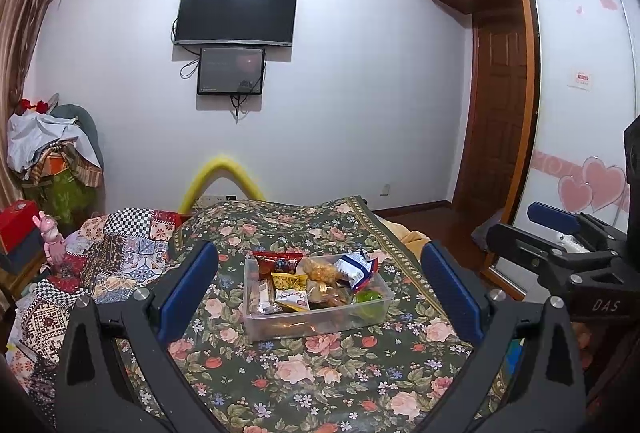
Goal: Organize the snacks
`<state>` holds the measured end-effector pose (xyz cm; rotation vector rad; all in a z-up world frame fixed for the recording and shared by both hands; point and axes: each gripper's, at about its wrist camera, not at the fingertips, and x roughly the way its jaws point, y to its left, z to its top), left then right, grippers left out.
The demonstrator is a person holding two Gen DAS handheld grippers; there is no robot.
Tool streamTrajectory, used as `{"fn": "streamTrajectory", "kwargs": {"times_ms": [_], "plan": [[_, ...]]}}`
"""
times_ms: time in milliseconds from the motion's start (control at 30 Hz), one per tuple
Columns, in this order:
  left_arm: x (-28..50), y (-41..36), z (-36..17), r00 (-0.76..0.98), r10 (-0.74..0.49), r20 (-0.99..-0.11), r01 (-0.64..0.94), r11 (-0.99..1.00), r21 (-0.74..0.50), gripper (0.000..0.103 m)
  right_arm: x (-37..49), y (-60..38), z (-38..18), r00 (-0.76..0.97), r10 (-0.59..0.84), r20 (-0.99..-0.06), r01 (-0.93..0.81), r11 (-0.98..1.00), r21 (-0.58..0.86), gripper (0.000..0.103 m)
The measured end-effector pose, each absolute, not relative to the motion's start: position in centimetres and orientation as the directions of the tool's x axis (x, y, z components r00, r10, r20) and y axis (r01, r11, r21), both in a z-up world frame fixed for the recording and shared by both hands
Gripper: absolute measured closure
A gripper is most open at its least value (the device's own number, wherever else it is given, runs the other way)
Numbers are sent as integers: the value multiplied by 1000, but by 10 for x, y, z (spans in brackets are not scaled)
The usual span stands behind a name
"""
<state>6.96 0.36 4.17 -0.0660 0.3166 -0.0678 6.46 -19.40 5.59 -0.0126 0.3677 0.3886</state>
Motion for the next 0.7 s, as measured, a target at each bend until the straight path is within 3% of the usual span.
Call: {"fn": "streamTrajectory", "kwargs": {"times_ms": [700], "plan": [[74,8,40,939,-96,-330,68,993,-98,0,62,-193,55,869,357,-342,-362,931,53,0]]}}
